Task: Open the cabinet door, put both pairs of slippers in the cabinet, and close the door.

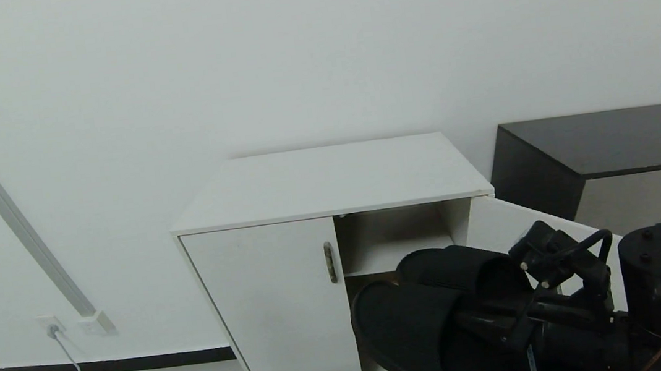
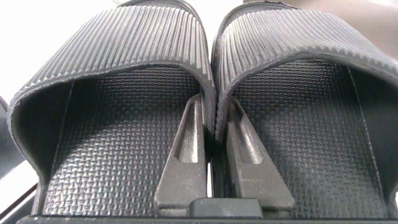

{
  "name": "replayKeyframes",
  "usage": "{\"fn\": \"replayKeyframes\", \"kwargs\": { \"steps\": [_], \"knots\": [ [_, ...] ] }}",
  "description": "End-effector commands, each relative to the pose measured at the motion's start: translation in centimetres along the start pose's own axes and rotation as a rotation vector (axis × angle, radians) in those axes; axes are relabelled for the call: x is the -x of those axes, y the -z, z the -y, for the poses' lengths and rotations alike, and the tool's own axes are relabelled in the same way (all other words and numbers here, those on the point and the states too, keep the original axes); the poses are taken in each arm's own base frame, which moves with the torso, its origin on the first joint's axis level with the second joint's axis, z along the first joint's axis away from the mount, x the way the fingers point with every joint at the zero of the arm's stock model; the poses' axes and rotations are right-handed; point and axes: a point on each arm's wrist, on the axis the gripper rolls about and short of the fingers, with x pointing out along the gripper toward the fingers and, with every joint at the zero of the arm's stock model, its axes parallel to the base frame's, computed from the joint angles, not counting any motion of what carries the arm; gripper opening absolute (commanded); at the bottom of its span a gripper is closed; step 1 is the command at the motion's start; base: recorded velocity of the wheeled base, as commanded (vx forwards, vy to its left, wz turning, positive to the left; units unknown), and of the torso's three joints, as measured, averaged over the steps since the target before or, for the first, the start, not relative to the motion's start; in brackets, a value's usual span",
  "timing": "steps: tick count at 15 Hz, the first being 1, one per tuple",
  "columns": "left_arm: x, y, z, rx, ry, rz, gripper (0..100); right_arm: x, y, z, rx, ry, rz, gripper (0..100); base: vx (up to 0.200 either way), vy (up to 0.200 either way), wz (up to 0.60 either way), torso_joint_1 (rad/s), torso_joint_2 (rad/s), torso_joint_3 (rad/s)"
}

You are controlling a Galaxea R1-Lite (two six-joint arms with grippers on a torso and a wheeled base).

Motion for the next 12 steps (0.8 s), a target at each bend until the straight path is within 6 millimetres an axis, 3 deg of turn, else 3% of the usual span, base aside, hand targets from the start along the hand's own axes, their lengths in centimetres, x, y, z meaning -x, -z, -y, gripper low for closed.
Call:
{"fn": "replayKeyframes", "kwargs": {
  "steps": [1,12],
  "knots": [
    [0.00,0.00,0.00,0.000,0.000,0.000,0,-0.02,0.02,-0.04,0.001,-0.002,0.000,0,0.000,0.000,0.00,-0.217,0.54,0.320],
    [0.00,0.00,0.00,0.000,0.000,0.000,0,0.00,0.25,-0.22,0.011,-0.010,-0.010,0,0.000,0.000,0.00,-0.171,0.50,0.324]
  ]
}}
